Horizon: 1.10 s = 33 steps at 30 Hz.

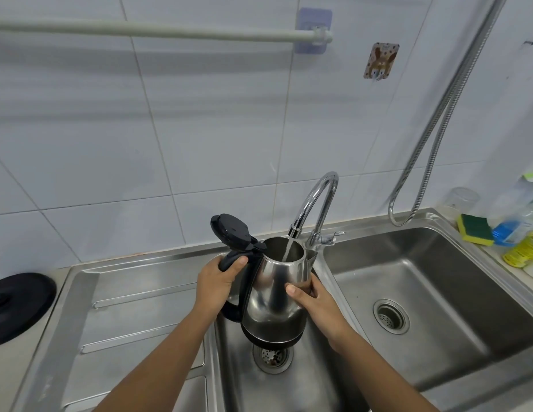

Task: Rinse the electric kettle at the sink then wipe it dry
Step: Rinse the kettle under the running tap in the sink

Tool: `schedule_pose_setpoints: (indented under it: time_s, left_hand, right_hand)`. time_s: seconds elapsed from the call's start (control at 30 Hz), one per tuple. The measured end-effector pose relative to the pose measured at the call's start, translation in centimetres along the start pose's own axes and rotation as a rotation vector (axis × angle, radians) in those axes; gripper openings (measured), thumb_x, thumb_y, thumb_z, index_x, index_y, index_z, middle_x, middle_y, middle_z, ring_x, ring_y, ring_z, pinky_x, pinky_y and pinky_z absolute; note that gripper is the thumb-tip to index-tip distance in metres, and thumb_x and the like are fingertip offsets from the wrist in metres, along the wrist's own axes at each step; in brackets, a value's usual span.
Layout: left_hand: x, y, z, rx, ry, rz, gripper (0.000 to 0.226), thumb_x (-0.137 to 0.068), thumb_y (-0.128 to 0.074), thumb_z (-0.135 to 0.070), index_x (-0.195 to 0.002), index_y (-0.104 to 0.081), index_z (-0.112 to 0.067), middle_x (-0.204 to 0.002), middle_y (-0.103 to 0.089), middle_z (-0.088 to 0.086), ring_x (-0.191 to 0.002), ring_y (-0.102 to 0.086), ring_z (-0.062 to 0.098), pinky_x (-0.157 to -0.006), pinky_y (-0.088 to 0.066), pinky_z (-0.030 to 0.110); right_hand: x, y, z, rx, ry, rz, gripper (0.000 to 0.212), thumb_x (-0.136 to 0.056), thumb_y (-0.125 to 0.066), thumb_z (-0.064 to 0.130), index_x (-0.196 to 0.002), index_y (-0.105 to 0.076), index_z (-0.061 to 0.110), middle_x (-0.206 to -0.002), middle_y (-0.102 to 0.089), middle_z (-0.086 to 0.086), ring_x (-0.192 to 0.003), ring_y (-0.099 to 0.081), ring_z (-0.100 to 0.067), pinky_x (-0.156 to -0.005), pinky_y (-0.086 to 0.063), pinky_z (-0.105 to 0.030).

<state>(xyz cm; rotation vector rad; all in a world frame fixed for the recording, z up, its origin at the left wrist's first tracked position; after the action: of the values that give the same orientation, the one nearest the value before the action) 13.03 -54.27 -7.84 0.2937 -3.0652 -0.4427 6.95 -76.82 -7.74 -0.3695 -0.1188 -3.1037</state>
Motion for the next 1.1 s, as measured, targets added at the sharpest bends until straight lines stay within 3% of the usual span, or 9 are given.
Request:
schedule_pose_setpoints:
  time_s: [0.2, 0.3, 0.57, 0.83, 0.97, 1.1]
  left_hand:
    - [0.29, 0.2, -0.37, 0.01, 0.008, 0.005, 0.057, -0.063, -0.058, -0.074, -0.069, -0.061, -0.018, -0.062, -0.061, 0.001, -0.06, -0.057, 0.017, -0.061, -0.044, 0.034]
    - [0.28, 0.27, -0.44, 0.006, 0.011, -0.002, 0.06, -0.059, -0.055, -0.078, -0.069, -0.062, -0.018, -0.061, -0.061, -0.001, -0.06, -0.057, 0.017, -0.06, -0.043, 0.032]
    - [0.28, 0.56, -0.32, 0.012, 0.008, -0.003, 0.068, -0.062, -0.056, -0.076, -0.075, -0.064, -0.01, -0.063, -0.061, 0.001, -0.06, -0.057, 0.016, -0.063, -0.044, 0.032]
    - [0.05, 0.42, 0.31, -0.031, 0.012, 0.0, 0.04, -0.084, -0.066, -0.053, -0.071, -0.06, -0.015, -0.061, -0.062, -0.001, -0.061, -0.059, 0.018, -0.062, -0.044, 0.032]
    - [0.1, 0.41, 0.17, -0.036, 0.014, 0.004, 0.041, -0.085, -0.065, -0.052, -0.074, -0.062, -0.013, -0.063, -0.063, 0.0, -0.062, -0.059, 0.018, -0.06, -0.043, 0.03]
    - [0.16, 0.52, -0.16, -0.032, 0.013, 0.005, 0.042, -0.086, -0.065, -0.051, -0.069, -0.059, -0.014, -0.062, -0.06, -0.001, -0.06, -0.056, 0.016, -0.06, -0.042, 0.031]
  right_hand:
    - [-0.01, 0.02, 0.07, 0.009, 0.003, 0.0, 0.057, -0.077, -0.079, 0.046, -0.131, -0.059, 0.038, -0.114, -0.073, 0.021, -0.103, -0.064, 0.009, -0.075, -0.049, -0.003]
    - [-0.01, 0.0, 0.19, 0.02, 0.002, 0.003, 0.056, -0.077, -0.078, 0.046, -0.129, -0.059, 0.038, -0.111, -0.074, 0.018, -0.102, -0.065, 0.008, -0.074, -0.049, -0.003]
    - [0.16, -0.19, 0.56, 0.021, -0.001, 0.012, 0.056, -0.073, -0.078, 0.053, -0.125, -0.059, 0.045, -0.114, -0.072, 0.025, -0.104, -0.064, 0.01, -0.077, -0.049, -0.01]
    - [0.23, -0.17, 0.47, 0.026, -0.002, 0.013, 0.063, -0.066, -0.078, 0.061, -0.125, -0.059, 0.046, -0.112, -0.072, 0.024, -0.103, -0.064, 0.011, -0.082, -0.046, -0.013]
    - [0.12, -0.11, 0.43, 0.028, 0.003, 0.017, 0.057, -0.071, -0.078, 0.055, -0.124, -0.061, 0.042, -0.11, -0.074, 0.017, -0.103, -0.066, 0.006, -0.083, -0.048, -0.015]
    - [-0.08, -0.03, 0.44, 0.037, 0.022, 0.017, 0.043, -0.081, -0.077, 0.045, -0.121, -0.062, 0.042, -0.105, -0.075, 0.016, -0.1, -0.067, 0.007, -0.075, -0.05, -0.007]
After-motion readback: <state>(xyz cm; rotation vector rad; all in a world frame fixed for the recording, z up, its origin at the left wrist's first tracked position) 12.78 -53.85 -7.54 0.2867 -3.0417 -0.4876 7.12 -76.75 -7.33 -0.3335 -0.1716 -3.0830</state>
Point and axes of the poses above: each hand's wrist, its own x-axis away from the middle knuckle, its own y-axis out of the back of the hand, z = x × y, the point moved 1 cm from there along -x, towards the middle knuckle
